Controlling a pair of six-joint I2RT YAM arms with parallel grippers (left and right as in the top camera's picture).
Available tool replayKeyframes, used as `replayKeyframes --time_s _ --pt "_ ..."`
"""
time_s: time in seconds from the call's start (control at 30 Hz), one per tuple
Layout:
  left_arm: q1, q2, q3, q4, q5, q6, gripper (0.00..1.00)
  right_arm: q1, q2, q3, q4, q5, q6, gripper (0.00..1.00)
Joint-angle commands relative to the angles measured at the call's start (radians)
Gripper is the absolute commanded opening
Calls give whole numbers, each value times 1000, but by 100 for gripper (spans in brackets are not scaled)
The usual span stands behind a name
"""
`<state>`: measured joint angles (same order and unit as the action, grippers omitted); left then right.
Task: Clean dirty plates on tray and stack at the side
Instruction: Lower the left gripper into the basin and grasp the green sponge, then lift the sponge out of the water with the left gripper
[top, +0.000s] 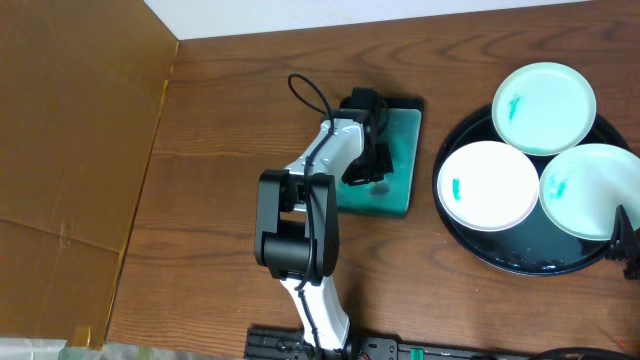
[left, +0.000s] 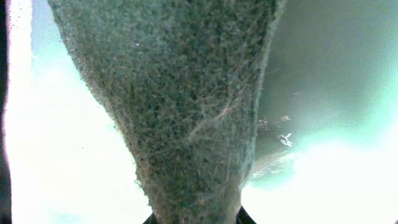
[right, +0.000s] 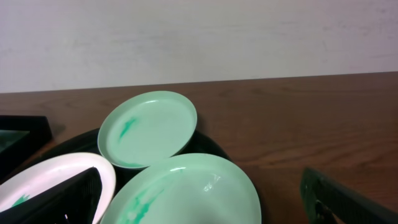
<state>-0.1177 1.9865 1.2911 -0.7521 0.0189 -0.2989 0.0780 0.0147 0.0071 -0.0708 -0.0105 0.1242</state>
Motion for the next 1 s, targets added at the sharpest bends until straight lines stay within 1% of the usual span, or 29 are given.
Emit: replayKeyframes --time_s 0.0,0.03,0.07,0.23,0.33,0.57,0.6,0.63,0.7,0.73,0.83,0.87,0.9,0.97 --pt "5 27 2 2 -12 8 59 7 -3 -2 -4 -2 -10 99" --pt "5 27 2 10 -12 26 82 7 -3 -2 -4 -2 -10 99" --pt "5 27 2 17 -12 43 90 7 -3 -2 -4 -2 -10 99" --pt "6 27 2 81 -12 142 91 7 -3 -2 -4 -2 -10 99" --pt "6 27 2 126 -12 177 91 7 -3 -2 -4 -2 -10 99" --pt "6 27 2 230 -12 179 91 7 -3 -2 -4 -2 -10 99" --pt "6 27 2 235 -12 179 89 7 -3 -2 -4 -2 -9 99" --pt "6 27 2 235 -12 179 83 7 -3 -2 -4 -2 -10 99" --pt "6 27 2 234 -12 179 63 7 -3 -2 -4 -2 -10 99" --pt "6 27 2 235 -12 179 50 7 -3 -2 -4 -1 -10 99" --pt "6 26 2 235 -12 179 25 7 -2 -2 -4 -1 -10 99" --pt "6 21 2 234 -12 179 9 7 -2 -2 -4 -1 -10 99" --pt "6 13 2 231 -12 178 7 7 -2 -2 -4 -2 -10 99" --pt "6 -9 2 226 -12 174 7 7 -2 -2 -4 -2 -10 99"
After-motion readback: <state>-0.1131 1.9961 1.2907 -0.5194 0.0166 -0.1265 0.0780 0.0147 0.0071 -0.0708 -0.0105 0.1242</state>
